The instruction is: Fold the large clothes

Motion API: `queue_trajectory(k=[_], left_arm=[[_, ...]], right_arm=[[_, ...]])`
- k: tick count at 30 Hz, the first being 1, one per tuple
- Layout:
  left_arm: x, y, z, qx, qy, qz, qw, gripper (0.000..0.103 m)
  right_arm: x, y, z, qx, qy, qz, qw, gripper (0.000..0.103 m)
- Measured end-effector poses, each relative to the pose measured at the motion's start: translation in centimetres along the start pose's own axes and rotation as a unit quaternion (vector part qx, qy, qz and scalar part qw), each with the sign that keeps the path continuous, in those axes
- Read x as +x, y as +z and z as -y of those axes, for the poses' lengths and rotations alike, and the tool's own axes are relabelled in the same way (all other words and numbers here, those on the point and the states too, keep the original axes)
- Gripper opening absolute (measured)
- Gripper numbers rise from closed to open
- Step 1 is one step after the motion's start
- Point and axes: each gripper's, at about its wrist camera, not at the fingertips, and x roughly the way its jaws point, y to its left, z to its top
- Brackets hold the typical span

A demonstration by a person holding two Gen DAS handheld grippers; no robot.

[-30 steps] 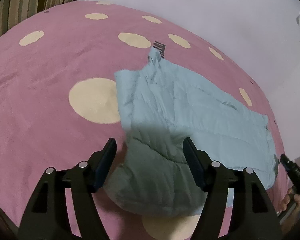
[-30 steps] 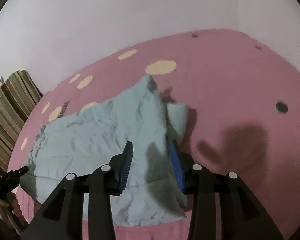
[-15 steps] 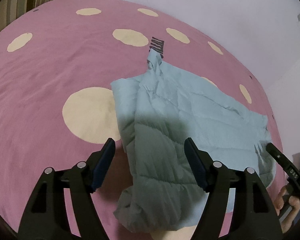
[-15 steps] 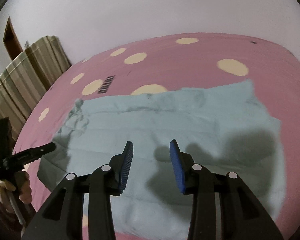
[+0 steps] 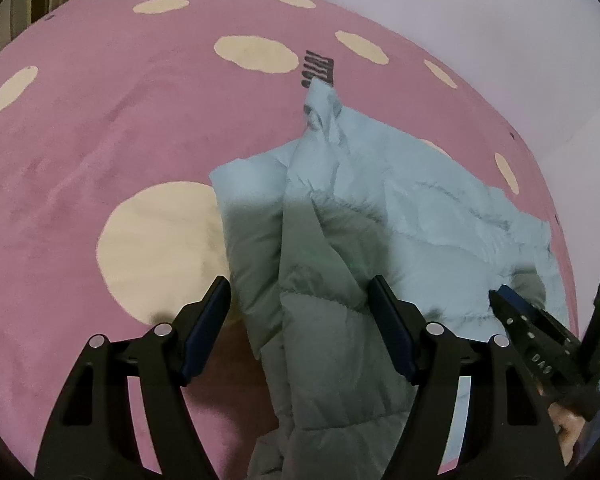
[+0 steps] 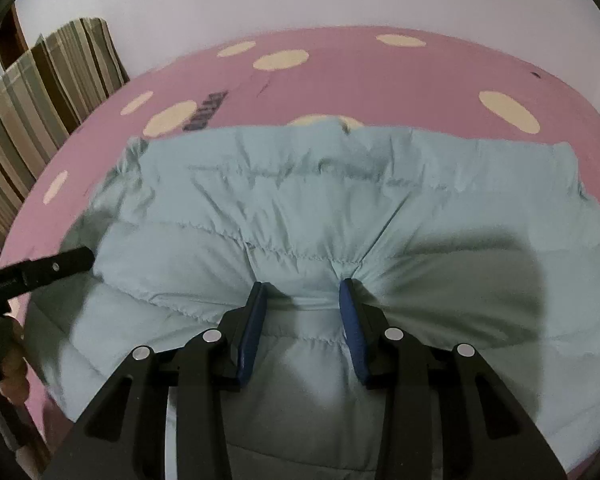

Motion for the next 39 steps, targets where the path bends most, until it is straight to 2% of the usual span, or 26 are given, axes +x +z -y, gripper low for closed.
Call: queue_trajectory(k=[5, 8, 16, 19, 24, 31, 35, 39], left_arm=[[1.3, 0.0, 0.3, 0.008, 0.007, -0.014, 0.9998, 0.071], [1.7, 0.0, 0.8, 0.020, 0.008, -0.017, 0.9996, 0.065], [1.6, 0.0, 2.0, 0.035, -0.007, -0.014, 0.9993, 0.025], [0.4, 0.1, 3.1, 0.048, 0.003, 0.000, 0.9988, 0.016], [-2.4, 0.3, 5.3, 0.068, 0.003, 0.027, 0.9974, 0.012], [-6.3, 0.4, 10.1, 0.105, 0.008, 0.057, 0.9928, 0.011], [-7.5, 0.3, 12.7, 0.118, 0.013, 0.067, 0.9907, 0.011], [-8.2, 0.0, 15.6, 0.138, 0.016, 0.074, 0.9875, 0.011]], right_arm=[[0.8, -0.7, -0.5, -0.009, -0.016, -0.005, 1.000, 0.039], [1.0, -0.6, -0.7, -0.011, -0.020, -0.004, 1.000, 0.039], [1.2, -0.7, -0.9, -0.014, -0.025, 0.002, 1.000, 0.038], [1.3, -0.7, -0.9, -0.016, -0.026, 0.002, 1.000, 0.038], [1.4, -0.7, -0.9, -0.016, -0.027, 0.003, 1.000, 0.038], [0.8, -0.3, -0.5, -0.011, -0.012, 0.004, 1.000, 0.038], [-1.3, -0.1, 1.3, 0.019, 0.012, 0.013, 1.000, 0.038], [-4.2, -0.3, 3.5, 0.032, 0.012, 0.037, 0.999, 0.039]])
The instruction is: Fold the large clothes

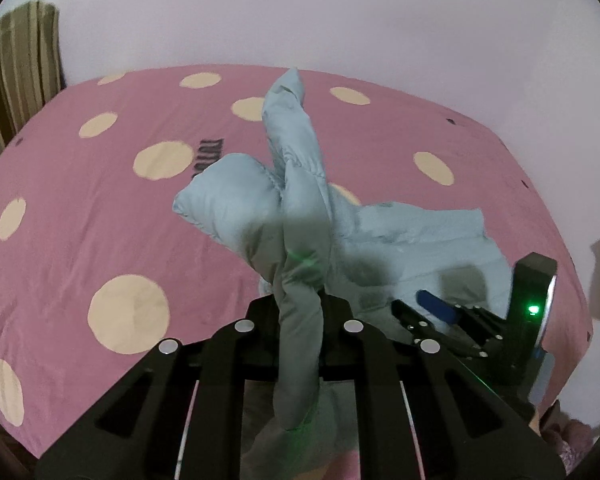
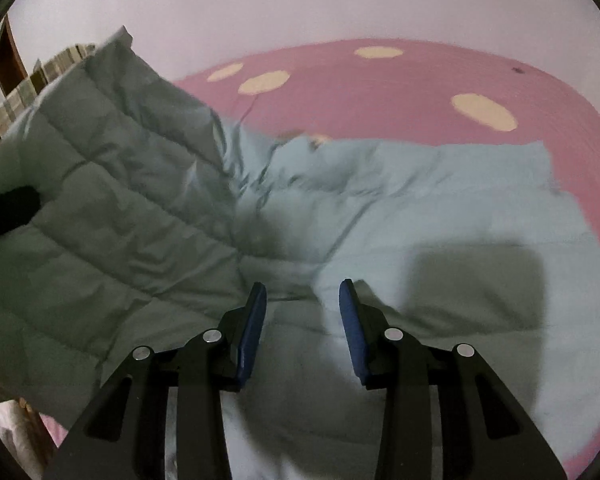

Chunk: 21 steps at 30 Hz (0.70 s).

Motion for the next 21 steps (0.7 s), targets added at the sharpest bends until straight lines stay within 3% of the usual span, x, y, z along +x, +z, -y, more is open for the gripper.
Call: queue_trajectory(k=[10, 16, 21], left_arm=[[1.4, 1.1, 11.0, 0.071, 0.001, 0.004, 0.9974, 0.011], [5.2, 0.1, 17.7, 0.120, 0.009, -0.003, 0.9927, 0.011], [8.4, -1.5, 20.4, 0.124, 0.001, -0.023, 0.9921, 0.011]], right_arm=[[-6.4, -1.7, 9.4, 0.063, -0.024, 0.043, 0.997, 0.039], [-9.1, -3.8, 13.7, 0.099, -0.037, 0.056, 0.993, 0.039], [-10.0, -5.5, 16.2, 0.122, -0.056, 0.056, 0.989, 0.039]])
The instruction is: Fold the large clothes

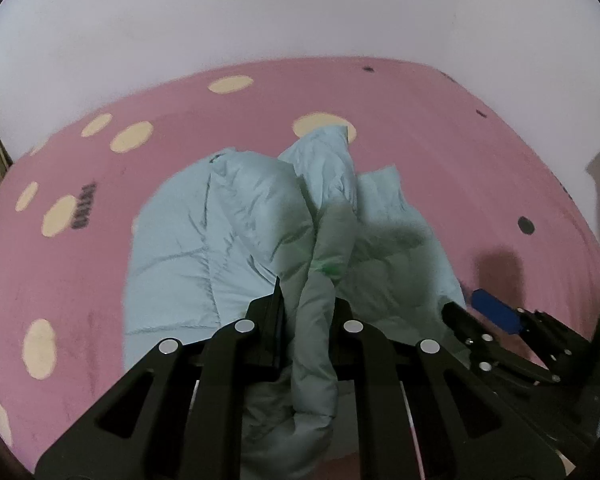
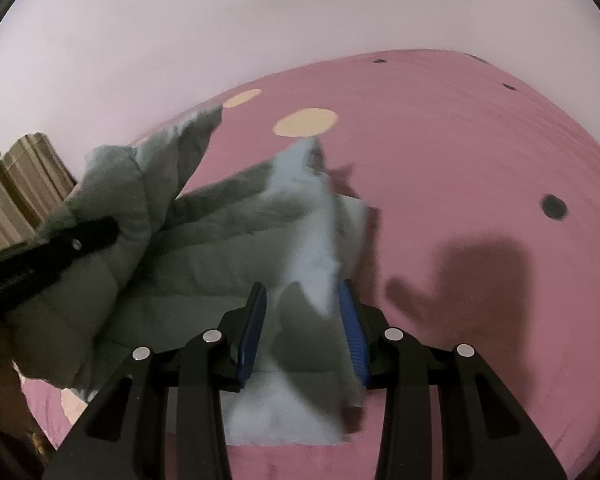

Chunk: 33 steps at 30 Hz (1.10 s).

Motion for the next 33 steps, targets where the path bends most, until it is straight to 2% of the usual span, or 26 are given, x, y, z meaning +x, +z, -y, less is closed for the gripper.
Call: queue_trajectory(k=[4, 9, 11, 12, 13, 15, 19, 21, 22, 25, 28, 33], left_arm=[[2.2, -1.1, 1.8, -0.011, 0.000, -0.014, 0.9998, 0.011], [2.6, -2.2, 3.1, -0.009, -0.003, -0.011, 0.9999, 0.012], [1.9, -2.4, 3.1, -0.007, -0.009, -0.007, 0.9999, 0.018], [1.4, -2.4, 2.9, -0.010, -0.015, -0.004, 0.9998, 0.031], [0.7, -2.4, 2.7, -0.019, -0.032, -0.002, 0.9993, 0.049], [-1.0, -2.6, 2.2, -0.035, -0.053, 0.013, 0.9979, 0.064], [-4.6, -2.9, 0.5, -0.044, -0.058, 0.052, 0.9960, 0.070], [-6.1, -3.2, -1.1, -0.051, -0.049, 0.073, 0.9948, 0.074], [-6.5, -3.2, -1.8, -0.054, -0.042, 0.080, 0.9944, 0.077], [-7.2, -4.1, -6.0, -0.077, 0.008, 0.103, 0.9917, 0.080], [-6.2, -5.1, -10.2, -0.102, 0.057, 0.096, 0.9884, 0.080], [-4.3, -6.9, -15.1, -0.157, 0.075, 0.072, 0.9822, 0.080]], right_arm=[[0.0, -0.9, 1.7, 0.013, -0.011, -0.007, 1.000, 0.039], [-0.3, -1.4, 2.2, 0.018, -0.016, -0.009, 1.000, 0.039], [-0.5, -1.4, 1.8, 0.016, -0.020, -0.009, 1.000, 0.039], [-0.6, -1.2, 2.0, 0.015, -0.021, -0.008, 1.000, 0.039], [-0.6, -1.1, 2.0, 0.015, -0.021, -0.007, 1.000, 0.039], [-0.8, -1.0, 2.1, 0.013, -0.021, -0.005, 1.000, 0.039], [-1.2, 0.2, 1.4, 0.001, -0.021, 0.001, 1.000, 0.039], [-1.4, 0.7, 0.7, -0.005, -0.019, 0.004, 1.000, 0.043], [-1.6, 0.9, 0.2, -0.009, -0.016, 0.007, 1.000, 0.051], [-1.9, 1.7, -1.4, -0.019, -0.007, 0.021, 1.000, 0.057], [-1.4, 2.6, -3.5, -0.027, 0.014, 0.018, 0.999, 0.065], [0.8, 3.0, -6.5, -0.032, 0.036, -0.009, 0.999, 0.066]])
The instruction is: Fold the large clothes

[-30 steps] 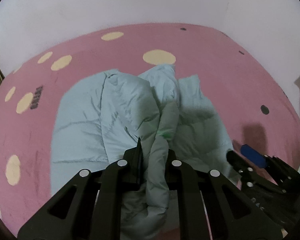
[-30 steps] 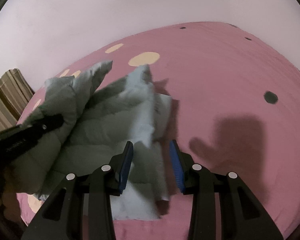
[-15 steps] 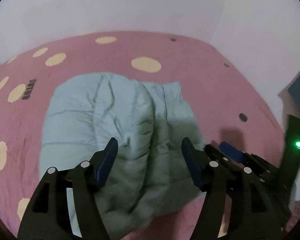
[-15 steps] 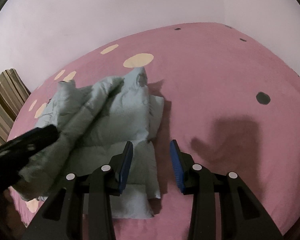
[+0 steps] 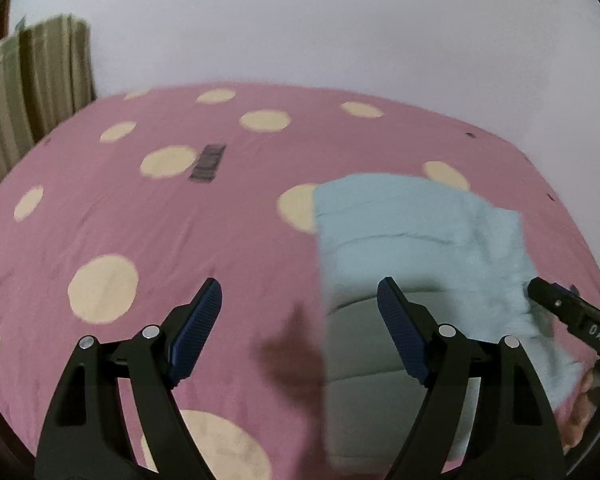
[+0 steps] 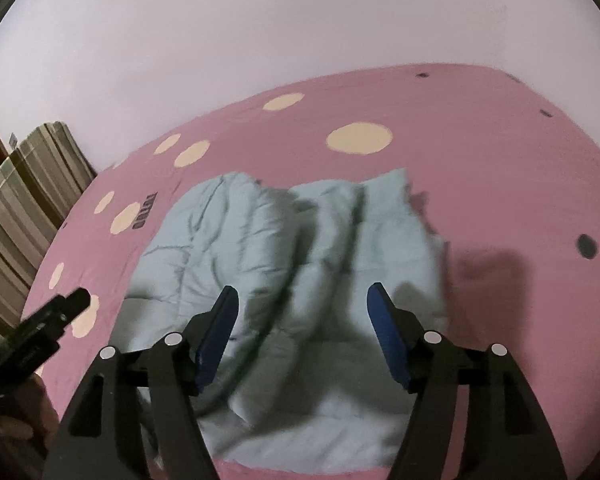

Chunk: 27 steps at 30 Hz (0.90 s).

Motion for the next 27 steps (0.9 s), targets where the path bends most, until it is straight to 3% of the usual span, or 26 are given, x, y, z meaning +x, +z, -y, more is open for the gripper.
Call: queue_trajectory(k=[6, 10, 13, 22, 27], left_arm=[[2.0, -0.7, -1.4, -0.010, -0.020, -0.015, 0.9996, 0.080], [3.3, -1.0, -1.5, -0.019, -0.046, -0.029, 0.9983, 0.080], [3.4, -0.9, -1.0, -0.021, -0.061, -0.030, 0.9975, 0.080], [3.0, 0.0, 3.9, 0.015, -0.115, -0.021, 0.9931, 0.080], [4.7, -1.1, 7.9, 0.052, -0.122, -0.036, 0.9905, 0.080]], right_arm=[[2.9, -0.6, -1.3, 0.010, 0.009, -0.042, 0.999, 0.066], [4.0, -0.7, -1.6, 0.021, 0.038, -0.067, 0.997, 0.024], [3.3, -0.3, -2.2, 0.005, 0.042, -0.056, 0.998, 0.011], [-0.3, 1.4, 1.6, -0.010, -0.008, -0.003, 1.000, 0.009], [0.6, 0.6, 6.0, 0.020, -0.020, -0.021, 0.999, 0.009]])
